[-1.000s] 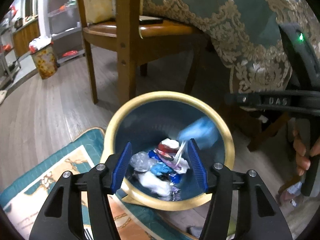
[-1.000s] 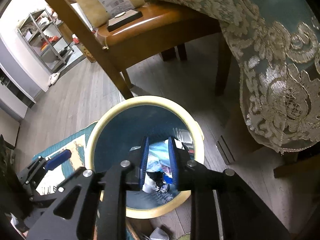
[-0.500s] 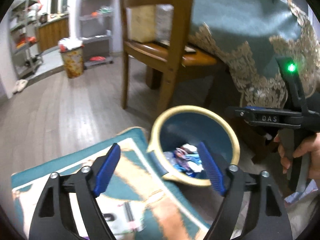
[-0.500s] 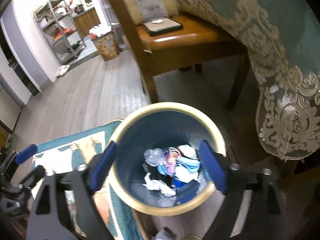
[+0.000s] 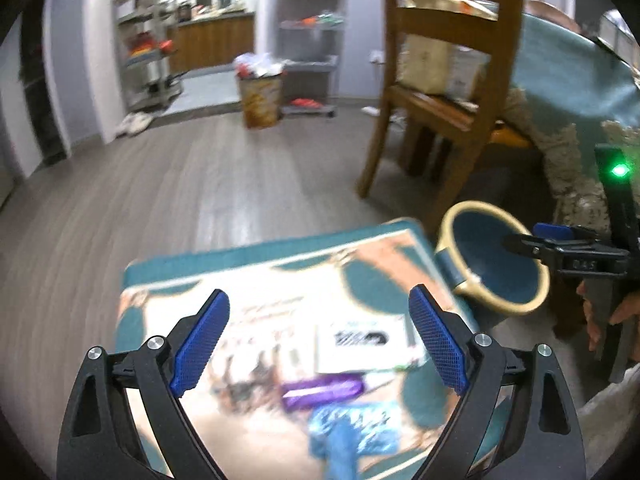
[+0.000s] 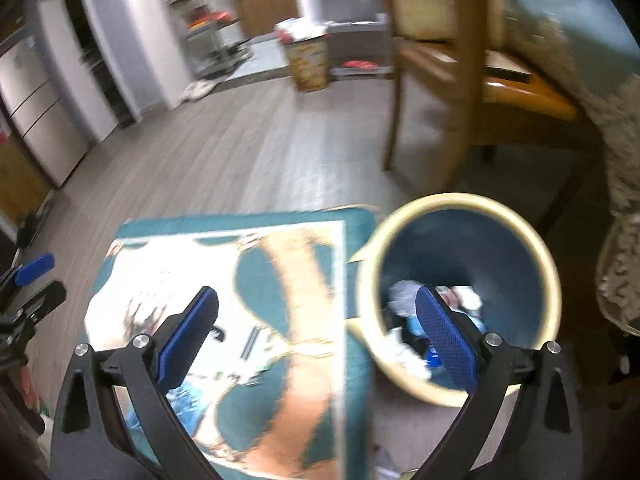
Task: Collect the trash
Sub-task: 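Move both open tools back over the cushion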
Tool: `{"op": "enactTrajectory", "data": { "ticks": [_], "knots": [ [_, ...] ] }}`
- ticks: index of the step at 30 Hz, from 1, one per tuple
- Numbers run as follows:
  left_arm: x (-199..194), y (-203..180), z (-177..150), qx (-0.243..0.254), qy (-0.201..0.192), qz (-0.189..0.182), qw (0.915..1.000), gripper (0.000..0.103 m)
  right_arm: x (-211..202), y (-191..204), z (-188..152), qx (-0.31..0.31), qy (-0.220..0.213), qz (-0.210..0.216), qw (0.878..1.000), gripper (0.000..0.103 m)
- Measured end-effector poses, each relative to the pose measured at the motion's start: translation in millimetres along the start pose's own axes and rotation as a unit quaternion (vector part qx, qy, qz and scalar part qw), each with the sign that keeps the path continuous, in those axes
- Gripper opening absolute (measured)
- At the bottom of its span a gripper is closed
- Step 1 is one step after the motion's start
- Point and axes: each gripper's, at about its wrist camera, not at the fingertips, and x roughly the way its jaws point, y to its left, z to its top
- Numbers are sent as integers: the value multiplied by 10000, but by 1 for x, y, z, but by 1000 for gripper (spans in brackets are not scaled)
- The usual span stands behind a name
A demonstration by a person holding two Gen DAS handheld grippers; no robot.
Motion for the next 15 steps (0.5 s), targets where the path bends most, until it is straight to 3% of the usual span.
{"op": "enactTrajectory", "data": {
  "ticks": [3, 7, 12, 15],
  "knots": [
    [-5, 23, -26, -45, 148, 312, 9994, 91, 8, 29, -14, -21, 127, 209, 9997, 97],
    [-4, 37, -66, -318, 498, 160, 9981, 91, 22, 51, -30, 155, 372, 200, 9990, 97],
    [15, 14, -103, -433, 937, -119, 9946, 89, 24, 59, -36, 182, 392, 13, 9991, 97],
    [29, -8, -116, -40, 1239, -236, 9920, 83, 21, 55, -41, 389, 355, 34, 9986, 97]
  ]
}}
